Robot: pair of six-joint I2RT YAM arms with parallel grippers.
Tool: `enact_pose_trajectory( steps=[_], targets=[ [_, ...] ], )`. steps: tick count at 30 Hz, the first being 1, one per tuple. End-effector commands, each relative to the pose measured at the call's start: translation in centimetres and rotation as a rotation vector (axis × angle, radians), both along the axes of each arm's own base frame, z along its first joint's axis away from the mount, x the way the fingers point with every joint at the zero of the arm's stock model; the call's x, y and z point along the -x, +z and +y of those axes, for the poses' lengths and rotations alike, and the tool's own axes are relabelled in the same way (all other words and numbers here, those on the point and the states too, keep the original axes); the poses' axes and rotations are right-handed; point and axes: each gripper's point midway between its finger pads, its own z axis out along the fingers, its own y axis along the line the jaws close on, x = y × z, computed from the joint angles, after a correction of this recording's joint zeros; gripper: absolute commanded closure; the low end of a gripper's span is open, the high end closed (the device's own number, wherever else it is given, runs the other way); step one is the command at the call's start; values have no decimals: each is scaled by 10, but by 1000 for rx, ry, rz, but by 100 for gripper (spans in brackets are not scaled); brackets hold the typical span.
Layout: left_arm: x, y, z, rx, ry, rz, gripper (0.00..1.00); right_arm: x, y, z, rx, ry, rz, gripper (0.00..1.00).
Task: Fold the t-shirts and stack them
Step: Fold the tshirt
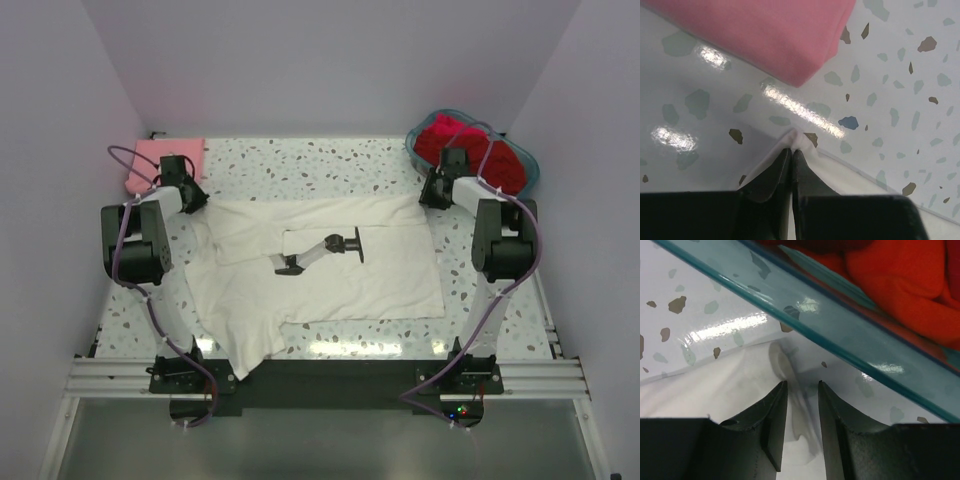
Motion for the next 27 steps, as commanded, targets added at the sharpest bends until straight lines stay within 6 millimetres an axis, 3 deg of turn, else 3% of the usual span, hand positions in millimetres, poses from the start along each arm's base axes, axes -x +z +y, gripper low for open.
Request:
enact_pose_trajectory(
  steps=[1,5,12,16,18,27],
  targets=[
    [-5,10,30,-106,48,-11,94,-6,0,-6,27,-26,-9,65],
    [-5,10,21,-73,15,-18,91,-14,17,-2,11,1,-43,65],
    [-9,46,20,-78,23,-90,57,-12,50,4,-26,-1,-91,64],
    [-8,66,21,-89,32,-129,46,-12,61,17,-81,59,-121,64],
    [-8,70,21,-90,31,-141,44,-14,63,22,-101,82,-126,64],
    [21,40,6,-21,17,-75,50,-3,54,25,-125,72,-97,64]
  ],
)
